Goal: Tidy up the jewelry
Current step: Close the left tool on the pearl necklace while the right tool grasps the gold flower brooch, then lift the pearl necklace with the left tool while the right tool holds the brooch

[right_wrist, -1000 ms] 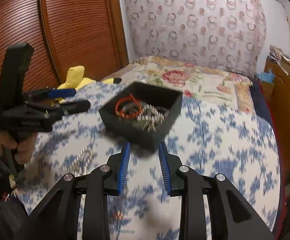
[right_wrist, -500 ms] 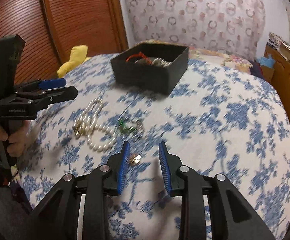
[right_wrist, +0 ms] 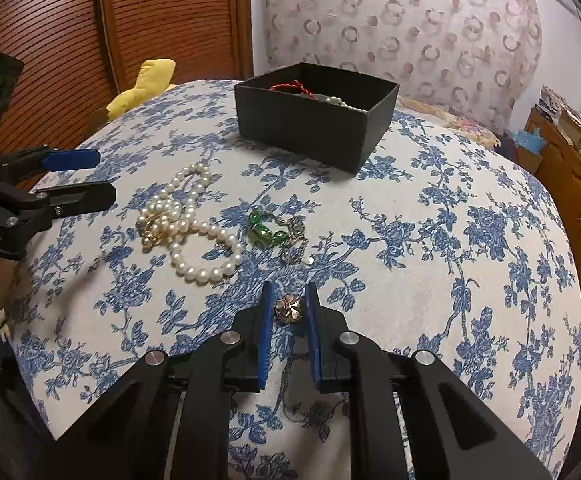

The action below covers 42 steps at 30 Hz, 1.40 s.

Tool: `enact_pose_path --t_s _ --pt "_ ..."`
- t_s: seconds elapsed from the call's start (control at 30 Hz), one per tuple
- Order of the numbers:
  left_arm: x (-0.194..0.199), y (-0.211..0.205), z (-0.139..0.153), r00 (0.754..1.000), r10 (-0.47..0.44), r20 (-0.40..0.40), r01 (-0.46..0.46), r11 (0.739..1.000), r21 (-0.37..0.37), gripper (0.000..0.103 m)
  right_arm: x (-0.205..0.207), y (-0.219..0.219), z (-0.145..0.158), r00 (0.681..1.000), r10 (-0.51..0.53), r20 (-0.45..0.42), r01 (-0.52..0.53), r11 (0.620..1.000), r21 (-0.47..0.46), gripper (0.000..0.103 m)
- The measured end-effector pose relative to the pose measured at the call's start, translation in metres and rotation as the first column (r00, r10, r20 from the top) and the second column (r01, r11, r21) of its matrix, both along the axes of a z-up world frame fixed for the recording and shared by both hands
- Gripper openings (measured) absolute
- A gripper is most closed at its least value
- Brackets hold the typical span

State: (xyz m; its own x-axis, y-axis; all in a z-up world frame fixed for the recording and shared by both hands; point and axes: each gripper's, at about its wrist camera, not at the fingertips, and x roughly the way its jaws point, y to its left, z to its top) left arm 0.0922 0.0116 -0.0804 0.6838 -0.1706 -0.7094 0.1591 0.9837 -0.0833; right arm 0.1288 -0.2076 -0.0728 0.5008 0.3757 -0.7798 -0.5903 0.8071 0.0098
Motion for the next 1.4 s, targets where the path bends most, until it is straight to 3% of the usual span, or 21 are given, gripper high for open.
enact_pose_path --t_s 0.07,0.3,0.4,0.7,0.73,0.8,0.9,1.3,1.4 --pt "-0.003 -0.002 -0.001 1.000 -0.007 -0.003 0.007 1.000 0.004 0.090 -0.003 -0.002 0.000 1.000 -0.004 0.003 0.004 1.000 0.010 0.017" --pt "-0.002 -0.011 -0.007 0.998 -0.057 -0.040 0.057 0.998 -0.011 0.050 -0.010 -0.010 0.000 1.000 -0.016 0.017 0.015 0.999 0.043 0.017" --pt "0.004 -0.015 -0.009 0.996 -0.074 -0.055 0.074 0.997 -0.014 0.039 -0.008 -0.012 -0.001 1.000 -0.022 0.006 0.021 0.998 0.062 0.017" --pt "0.026 -0.034 -0.015 0.989 -0.122 -0.080 0.124 0.992 0.020 0.032 -0.010 -0.012 -0.002 1.000 -0.018 0.010 0.017 0.998 0.067 0.017" --pt "0.027 -0.035 -0.015 0.988 -0.131 -0.080 0.133 0.991 0.018 0.028 -0.010 -0.012 -0.002 1.000 -0.018 0.010 0.017 0.998 0.068 0.017" --pt "0.030 -0.038 -0.015 0.986 -0.141 -0.084 0.143 0.990 0.017 0.006 -0.010 -0.012 -0.002 1.000 -0.017 0.010 0.017 0.998 0.068 0.017" --pt "0.031 -0.040 -0.014 0.984 -0.161 -0.078 0.162 0.987 0.008 0.000 -0.010 -0.012 -0.002 1.000 -0.016 0.010 0.015 0.998 0.066 0.017" --pt "0.031 -0.022 0.017 0.993 -0.119 -0.001 0.119 0.992 -0.032 0.000 -0.010 -0.011 -0.002 1.000 -0.016 0.011 0.015 0.998 0.063 0.017" --pt "0.035 -0.021 0.016 0.993 -0.115 -0.019 0.115 0.993 -0.026 0.000 -0.011 -0.011 -0.002 1.000 -0.017 0.010 0.016 0.998 0.064 0.017"
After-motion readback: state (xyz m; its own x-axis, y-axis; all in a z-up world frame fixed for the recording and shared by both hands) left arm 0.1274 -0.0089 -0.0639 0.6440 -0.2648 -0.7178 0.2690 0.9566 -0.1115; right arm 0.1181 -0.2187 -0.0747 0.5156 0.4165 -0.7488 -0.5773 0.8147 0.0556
